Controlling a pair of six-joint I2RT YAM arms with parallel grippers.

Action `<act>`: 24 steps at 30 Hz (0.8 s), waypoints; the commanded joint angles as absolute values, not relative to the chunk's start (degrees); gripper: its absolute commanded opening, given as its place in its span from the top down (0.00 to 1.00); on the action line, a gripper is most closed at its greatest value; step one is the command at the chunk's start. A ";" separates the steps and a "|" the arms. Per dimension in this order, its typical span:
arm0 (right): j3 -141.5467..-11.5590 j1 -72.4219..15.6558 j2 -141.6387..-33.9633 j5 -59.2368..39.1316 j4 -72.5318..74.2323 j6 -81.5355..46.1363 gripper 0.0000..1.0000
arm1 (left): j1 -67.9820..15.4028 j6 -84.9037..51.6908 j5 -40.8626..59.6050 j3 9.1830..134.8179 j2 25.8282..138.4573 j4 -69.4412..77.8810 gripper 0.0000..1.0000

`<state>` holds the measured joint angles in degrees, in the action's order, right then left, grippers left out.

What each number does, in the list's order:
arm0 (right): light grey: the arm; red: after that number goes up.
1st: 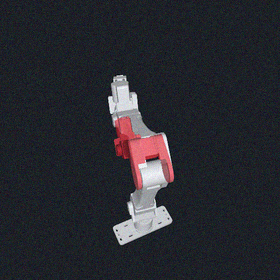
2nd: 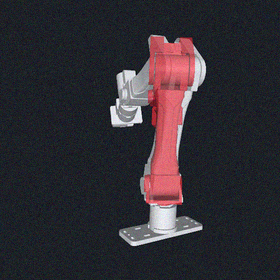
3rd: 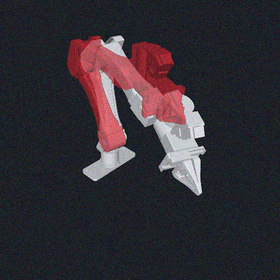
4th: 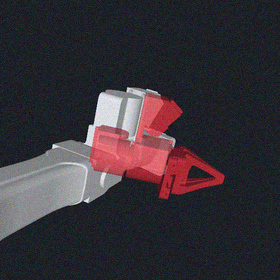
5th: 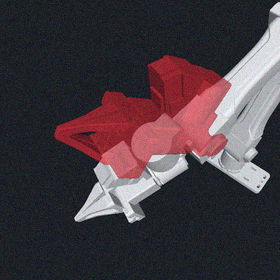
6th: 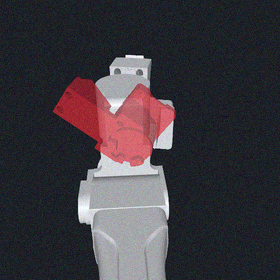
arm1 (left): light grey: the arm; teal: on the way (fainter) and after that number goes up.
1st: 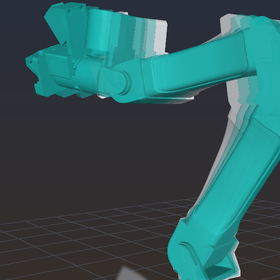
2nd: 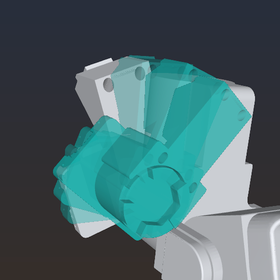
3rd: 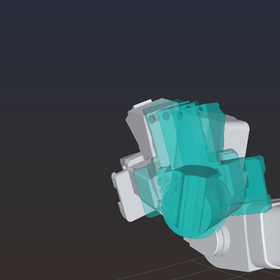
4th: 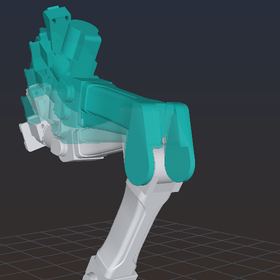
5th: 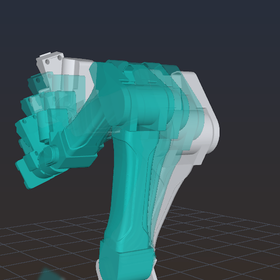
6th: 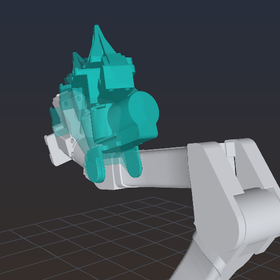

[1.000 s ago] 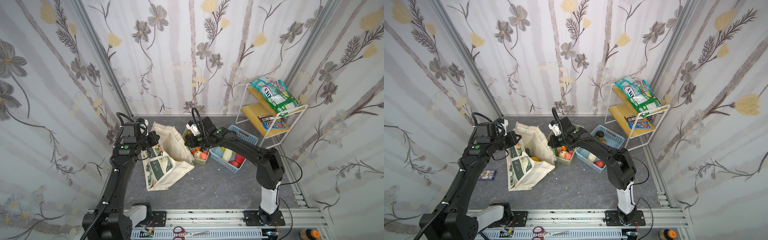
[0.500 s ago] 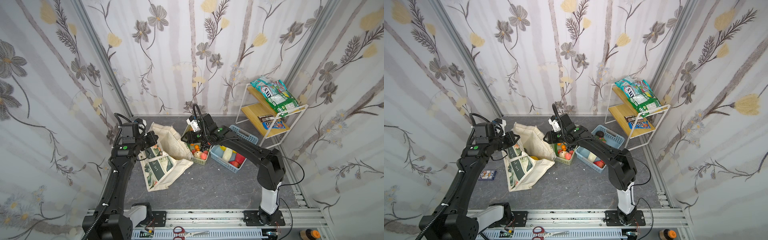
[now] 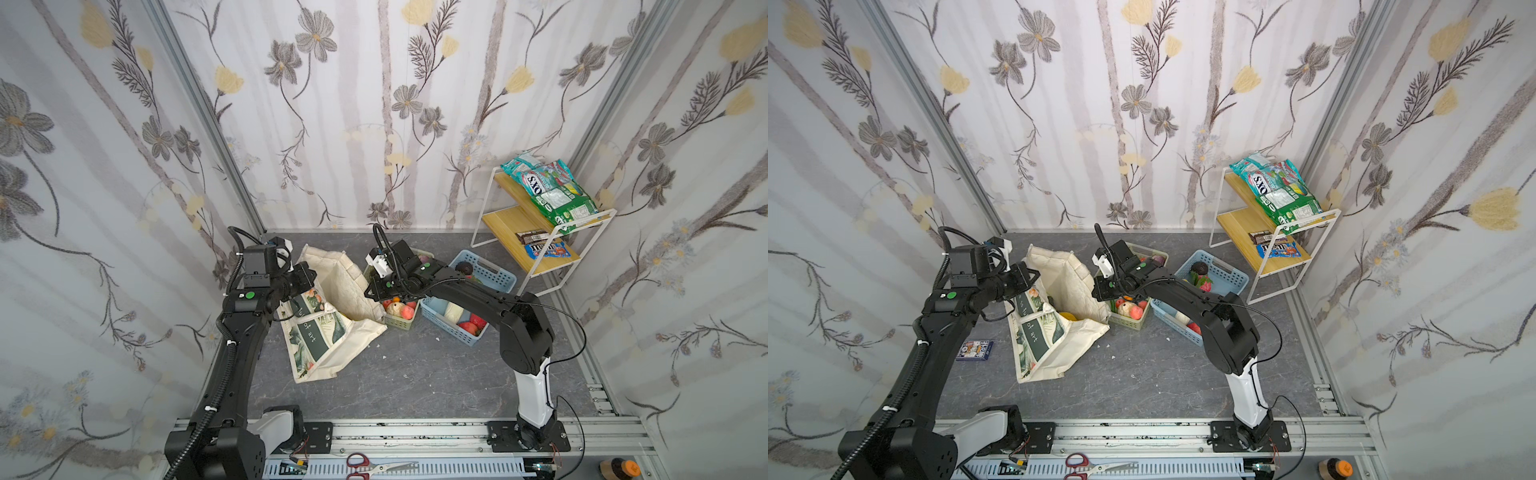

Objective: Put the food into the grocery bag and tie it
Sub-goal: 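Lift the open right gripper out of the bag, then move the right gripper over the pale green basket while the left gripper holds the bag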

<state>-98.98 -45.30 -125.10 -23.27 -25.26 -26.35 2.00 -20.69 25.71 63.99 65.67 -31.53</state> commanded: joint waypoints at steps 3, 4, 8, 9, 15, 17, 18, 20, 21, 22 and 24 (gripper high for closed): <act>-99.22 -45.18 -122.19 -23.22 -23.49 -26.99 1.00 | 2.20 -20.13 25.69 64.84 65.57 -28.81 1.00; -99.44 -45.10 -121.51 -23.20 -23.38 -27.24 1.00 | 2.20 -20.04 25.39 64.94 65.57 -29.00 1.00; -100.75 -45.17 -119.15 -23.20 -23.07 -28.41 1.00 | 2.36 -20.10 23.91 65.31 65.65 -29.74 1.00; -101.05 -45.18 -118.61 -23.20 -22.76 -28.88 1.00 | 2.45 -20.21 23.74 65.34 65.65 -29.79 1.00; -103.09 -45.43 -118.43 -23.72 -23.15 -30.18 1.00 | 2.70 -20.32 21.65 65.83 66.72 -31.90 1.00; -102.65 -45.44 -118.74 -23.46 -23.25 -30.22 1.00 | 2.72 -20.30 20.31 65.53 67.35 -33.04 1.00; -102.28 -45.48 -119.00 -23.46 -23.14 -30.26 1.00 | 2.72 -20.37 19.61 65.19 67.49 -33.35 1.00; -102.06 -45.44 -119.77 -23.76 -23.17 -30.37 1.00 | 2.81 -20.47 18.72 64.31 67.59 -33.56 1.00; -101.89 -45.44 -120.02 -23.81 -22.93 -30.33 1.00 | 2.81 -20.54 18.06 63.87 67.59 -33.66 1.00; -101.69 -45.50 -120.26 -23.77 -22.45 -30.50 1.00 | 2.86 -20.50 17.36 63.53 67.67 -34.03 1.00; -101.56 -45.53 -120.70 -23.71 -21.83 -30.84 1.00 | 2.98 -20.39 16.47 63.22 68.02 -34.47 0.98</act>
<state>-101.71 -45.43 -120.07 -23.62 -25.10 -29.98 2.76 -20.78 19.70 63.61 67.75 -33.76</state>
